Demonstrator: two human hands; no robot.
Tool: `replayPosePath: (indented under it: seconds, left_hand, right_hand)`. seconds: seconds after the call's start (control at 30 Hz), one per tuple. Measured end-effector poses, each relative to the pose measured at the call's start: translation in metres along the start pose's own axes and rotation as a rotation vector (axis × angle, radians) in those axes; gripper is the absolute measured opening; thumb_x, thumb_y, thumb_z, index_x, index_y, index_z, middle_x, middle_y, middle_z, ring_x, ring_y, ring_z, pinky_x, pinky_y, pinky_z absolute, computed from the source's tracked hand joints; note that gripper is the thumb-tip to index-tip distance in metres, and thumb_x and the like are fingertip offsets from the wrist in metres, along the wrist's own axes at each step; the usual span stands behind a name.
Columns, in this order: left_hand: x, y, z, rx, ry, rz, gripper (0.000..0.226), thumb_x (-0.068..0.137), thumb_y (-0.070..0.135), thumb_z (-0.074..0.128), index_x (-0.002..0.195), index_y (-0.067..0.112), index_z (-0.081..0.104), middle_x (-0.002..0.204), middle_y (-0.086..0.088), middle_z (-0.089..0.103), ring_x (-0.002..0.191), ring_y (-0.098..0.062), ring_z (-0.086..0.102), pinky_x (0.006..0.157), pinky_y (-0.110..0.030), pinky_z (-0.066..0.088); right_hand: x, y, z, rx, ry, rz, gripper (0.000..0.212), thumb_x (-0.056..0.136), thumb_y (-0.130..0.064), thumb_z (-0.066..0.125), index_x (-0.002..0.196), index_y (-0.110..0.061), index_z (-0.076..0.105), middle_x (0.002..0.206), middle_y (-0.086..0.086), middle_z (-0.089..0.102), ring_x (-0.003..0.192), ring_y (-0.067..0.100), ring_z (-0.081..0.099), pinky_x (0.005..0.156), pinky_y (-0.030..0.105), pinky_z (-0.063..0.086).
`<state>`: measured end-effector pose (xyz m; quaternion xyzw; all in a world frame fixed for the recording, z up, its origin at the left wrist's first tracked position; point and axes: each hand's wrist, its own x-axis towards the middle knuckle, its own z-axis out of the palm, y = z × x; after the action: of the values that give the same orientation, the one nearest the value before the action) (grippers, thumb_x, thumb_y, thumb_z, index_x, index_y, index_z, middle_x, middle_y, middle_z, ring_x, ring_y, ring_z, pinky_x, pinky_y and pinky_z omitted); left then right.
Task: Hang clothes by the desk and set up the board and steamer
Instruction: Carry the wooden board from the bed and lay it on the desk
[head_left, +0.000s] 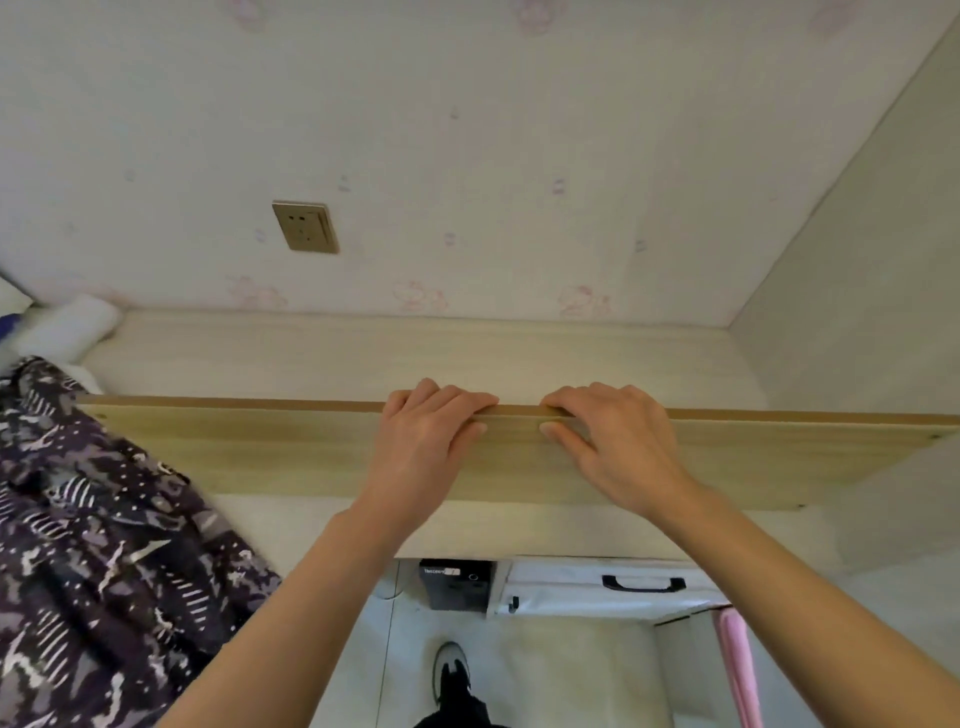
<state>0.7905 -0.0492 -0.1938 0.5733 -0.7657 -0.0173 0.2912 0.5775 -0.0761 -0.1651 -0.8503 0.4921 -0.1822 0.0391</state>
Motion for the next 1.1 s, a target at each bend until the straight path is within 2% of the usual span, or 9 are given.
replayPosePath:
  seconds: [0.1, 0.2, 0.3, 0.37, 0.5, 0.57, 0.83, 1.0, 1.1]
  left_hand:
    - [0.019, -0.017, 0.004, -0.028, -0.011, 0.006, 0.027, 0.09, 0.03, 0.049, 0.111, 0.026, 0.066, 0.096, 0.014, 0.066, 0.083, -0.012, 0.048, 0.074, -0.03, 0.031]
    - [0.032, -0.028, 0.01, -0.052, -0.032, 0.008, 0.027, 0.09, 0.031, 0.048, 0.111, 0.026, 0.066, 0.096, 0.014, 0.066, 0.083, -0.011, 0.047, 0.074, -0.027, 0.028]
    - [0.038, -0.035, 0.016, -0.055, -0.053, 0.009, 0.031, 0.09, 0.035, 0.045, 0.111, 0.027, 0.067, 0.096, 0.014, 0.067, 0.084, -0.011, 0.047, 0.072, -0.025, 0.024]
    - [0.04, -0.038, 0.019, -0.062, -0.058, 0.001, 0.033, 0.09, 0.036, 0.043, 0.111, 0.027, 0.067, 0.097, 0.014, 0.067, 0.084, -0.012, 0.048, 0.072, -0.026, 0.024]
    - [0.042, -0.039, 0.024, -0.086, -0.078, -0.042, 0.034, 0.089, 0.036, 0.043, 0.111, 0.028, 0.067, 0.097, 0.014, 0.067, 0.085, -0.011, 0.046, 0.073, -0.025, 0.023]
    - [0.04, -0.04, 0.027, -0.085, -0.1, -0.075, 0.031, 0.089, 0.034, 0.047, 0.113, 0.029, 0.067, 0.097, 0.014, 0.067, 0.086, -0.011, 0.046, 0.073, -0.026, 0.024]
    - [0.032, -0.038, 0.03, -0.084, -0.116, -0.126, 0.029, 0.087, 0.031, 0.051, 0.111, 0.028, 0.068, 0.094, 0.013, 0.068, 0.083, -0.013, 0.049, 0.074, -0.03, 0.03]
    - [0.027, -0.043, 0.037, -0.059, -0.125, -0.131, 0.033, 0.086, 0.035, 0.045, 0.107, 0.027, 0.069, 0.088, 0.013, 0.069, 0.08, -0.016, 0.054, 0.072, -0.03, 0.032]
    - [0.025, -0.05, 0.039, -0.041, -0.123, -0.141, 0.026, 0.086, 0.028, 0.055, 0.108, 0.026, 0.069, 0.089, 0.013, 0.069, 0.08, -0.016, 0.053, 0.072, -0.03, 0.033]
  right_hand:
    - [0.02, 0.001, 0.005, -0.006, -0.01, 0.03, 0.02, 0.093, -0.036, 0.056, 0.107, -0.025, 0.064, 0.086, -0.007, 0.067, 0.08, 0.018, 0.06, 0.071, 0.031, 0.033]
    - [0.033, 0.003, 0.009, -0.001, -0.032, 0.056, 0.02, 0.094, -0.037, 0.054, 0.108, -0.026, 0.064, 0.087, -0.007, 0.067, 0.082, 0.017, 0.059, 0.074, 0.033, 0.037]
    - [0.041, 0.006, 0.012, 0.014, -0.048, 0.076, 0.02, 0.093, -0.036, 0.056, 0.107, -0.026, 0.065, 0.085, -0.006, 0.067, 0.078, 0.017, 0.059, 0.075, 0.034, 0.04]
    - [0.045, 0.009, 0.013, 0.03, -0.076, 0.088, 0.02, 0.094, -0.038, 0.054, 0.108, -0.027, 0.064, 0.086, -0.007, 0.066, 0.073, 0.012, 0.052, 0.076, 0.033, 0.04]
    - [0.05, 0.017, 0.016, 0.046, -0.134, 0.086, 0.022, 0.095, -0.039, 0.051, 0.111, -0.03, 0.063, 0.089, -0.007, 0.065, 0.072, 0.007, 0.039, 0.072, 0.027, 0.026]
    - [0.051, 0.018, 0.016, 0.056, -0.166, 0.084, 0.022, 0.095, -0.04, 0.05, 0.112, -0.031, 0.062, 0.091, -0.006, 0.065, 0.073, 0.008, 0.039, 0.071, 0.026, 0.024]
    - [0.056, 0.027, 0.027, 0.088, -0.261, 0.08, 0.022, 0.094, -0.045, 0.048, 0.111, -0.037, 0.059, 0.091, -0.009, 0.062, 0.084, 0.015, 0.055, 0.071, 0.029, 0.029]
    - [0.057, 0.03, 0.04, 0.124, -0.343, 0.076, 0.023, 0.094, -0.046, 0.048, 0.114, -0.038, 0.057, 0.092, -0.008, 0.062, 0.089, 0.016, 0.058, 0.072, 0.031, 0.039]
    - [0.061, 0.028, 0.046, 0.125, -0.354, 0.058, 0.025, 0.095, -0.045, 0.047, 0.116, -0.036, 0.057, 0.089, -0.01, 0.058, 0.089, 0.016, 0.057, 0.071, 0.03, 0.036]
